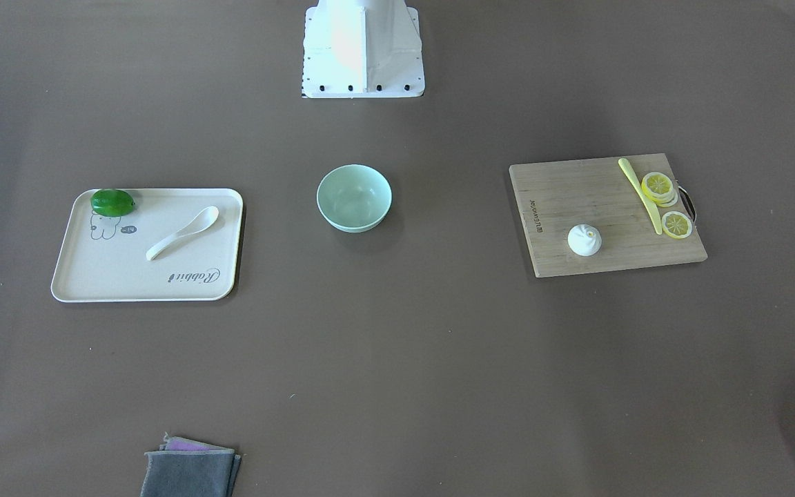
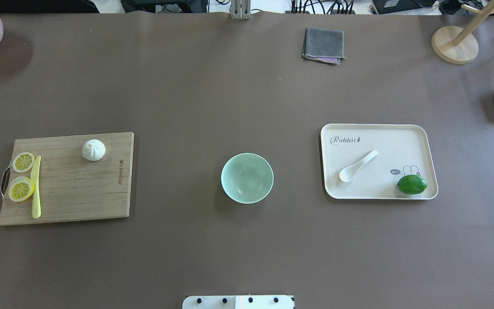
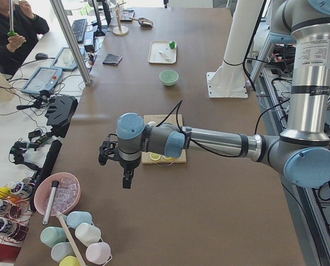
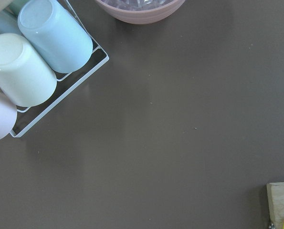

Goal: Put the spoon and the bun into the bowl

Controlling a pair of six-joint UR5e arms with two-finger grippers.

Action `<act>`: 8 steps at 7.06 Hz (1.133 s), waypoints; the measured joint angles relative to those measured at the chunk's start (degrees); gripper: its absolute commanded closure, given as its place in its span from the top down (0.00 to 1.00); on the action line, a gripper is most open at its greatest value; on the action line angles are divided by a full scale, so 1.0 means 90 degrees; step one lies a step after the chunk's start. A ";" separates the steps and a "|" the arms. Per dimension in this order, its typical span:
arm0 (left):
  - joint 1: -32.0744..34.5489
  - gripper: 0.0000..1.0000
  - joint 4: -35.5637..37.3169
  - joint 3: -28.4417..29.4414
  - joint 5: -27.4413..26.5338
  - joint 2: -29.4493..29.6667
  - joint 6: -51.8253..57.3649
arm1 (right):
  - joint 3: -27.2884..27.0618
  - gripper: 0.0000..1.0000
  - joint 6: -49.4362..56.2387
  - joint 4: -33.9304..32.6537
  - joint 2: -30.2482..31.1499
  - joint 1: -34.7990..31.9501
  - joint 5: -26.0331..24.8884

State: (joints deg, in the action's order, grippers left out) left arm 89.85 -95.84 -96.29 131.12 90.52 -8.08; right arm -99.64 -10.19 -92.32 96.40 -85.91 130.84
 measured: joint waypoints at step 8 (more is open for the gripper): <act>-0.0003 0.98 0.0014 0.0026 -0.0008 0.0003 -0.0049 | 0.0065 1.00 -0.0003 0.0005 -0.0036 0.0004 0.0211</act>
State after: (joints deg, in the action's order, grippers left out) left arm 89.83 -95.71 -96.05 131.05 90.54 -8.52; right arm -99.05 -10.22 -92.27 96.07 -85.87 132.73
